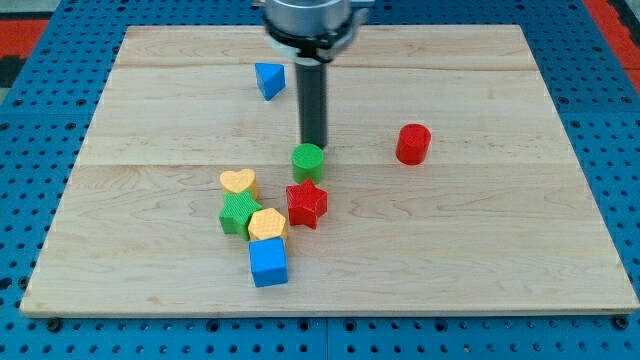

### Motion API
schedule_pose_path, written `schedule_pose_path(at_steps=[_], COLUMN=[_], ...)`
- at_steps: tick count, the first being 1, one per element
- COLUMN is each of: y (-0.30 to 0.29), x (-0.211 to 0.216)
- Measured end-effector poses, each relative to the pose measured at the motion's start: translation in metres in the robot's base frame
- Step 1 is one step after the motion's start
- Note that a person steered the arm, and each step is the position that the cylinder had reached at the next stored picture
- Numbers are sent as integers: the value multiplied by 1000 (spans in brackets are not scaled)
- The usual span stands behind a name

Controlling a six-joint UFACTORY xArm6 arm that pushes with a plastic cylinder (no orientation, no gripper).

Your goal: Move blue triangle above the green circle

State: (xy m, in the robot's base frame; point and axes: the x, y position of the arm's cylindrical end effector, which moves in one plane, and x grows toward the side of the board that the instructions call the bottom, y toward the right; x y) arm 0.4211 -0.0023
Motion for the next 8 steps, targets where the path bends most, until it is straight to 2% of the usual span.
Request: schedule_pose_path(at_steps=[1,2,3,4,6,7,8], y=[-35,-32,-22,-67,-77,-66,-56], x=[-4,-51,-125,-170,-75,-95,-90])
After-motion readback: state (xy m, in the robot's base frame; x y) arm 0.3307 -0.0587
